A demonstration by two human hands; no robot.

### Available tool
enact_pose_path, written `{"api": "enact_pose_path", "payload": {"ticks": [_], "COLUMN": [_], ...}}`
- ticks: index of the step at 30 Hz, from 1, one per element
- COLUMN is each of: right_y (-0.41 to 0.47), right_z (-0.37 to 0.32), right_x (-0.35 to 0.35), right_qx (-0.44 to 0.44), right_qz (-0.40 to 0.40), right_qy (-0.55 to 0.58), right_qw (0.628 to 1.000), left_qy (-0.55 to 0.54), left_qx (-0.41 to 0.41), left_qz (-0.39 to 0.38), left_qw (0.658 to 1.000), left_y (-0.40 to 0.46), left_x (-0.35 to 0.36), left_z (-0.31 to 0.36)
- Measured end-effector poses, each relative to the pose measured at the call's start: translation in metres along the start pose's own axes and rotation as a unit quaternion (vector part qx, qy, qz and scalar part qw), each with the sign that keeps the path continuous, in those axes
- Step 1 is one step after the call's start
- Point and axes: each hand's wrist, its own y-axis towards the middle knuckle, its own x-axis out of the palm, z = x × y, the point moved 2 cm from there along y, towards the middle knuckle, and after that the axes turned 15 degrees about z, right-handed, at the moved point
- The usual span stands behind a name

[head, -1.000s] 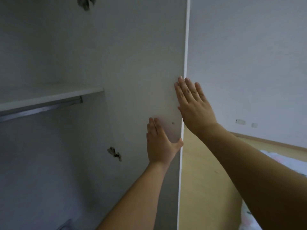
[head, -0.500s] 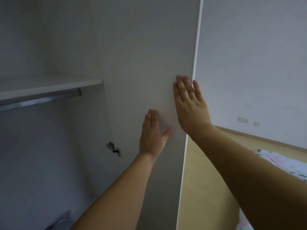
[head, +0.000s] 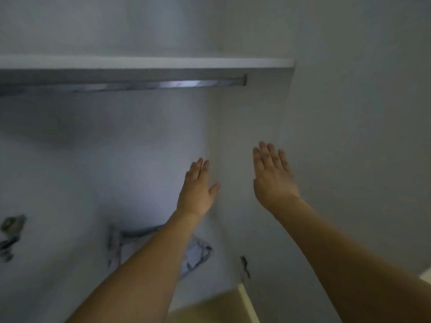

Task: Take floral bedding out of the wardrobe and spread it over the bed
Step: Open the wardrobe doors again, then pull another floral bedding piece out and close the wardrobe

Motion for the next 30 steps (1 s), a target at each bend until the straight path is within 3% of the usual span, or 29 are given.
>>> {"api": "enact_pose_path", "payload": {"ticks": [6,13,21,30], "right_y": [0.015,0.004,0.015,0.018], "right_z": [-0.153,-0.264,-0.322,-0.442], "right_x": [0.072,0.164,0.32,0.668], "right_qx": [-0.153,-0.221,-0.202,-0.206], "right_qz": [-0.084,-0.203,-0.266,-0.296], "right_qy": [0.176,0.203,0.217,0.273], "right_qw": [0.969,0.932,0.917,0.892], "left_qy": [0.124,0.195,0.232,0.232], "left_qx": [-0.132,-0.21,-0.206,-0.223], "left_qz": [-0.005,-0.081,-0.184,-0.204], "left_qw": [0.983,0.955,0.933,0.925], "left_y": [-0.052,-0.117,-0.134,-0.124], "left_x": [-0.065,-0.065,0.036,0.257], "left_z": [-0.144,-0.273,-0.387,-0.651]}}
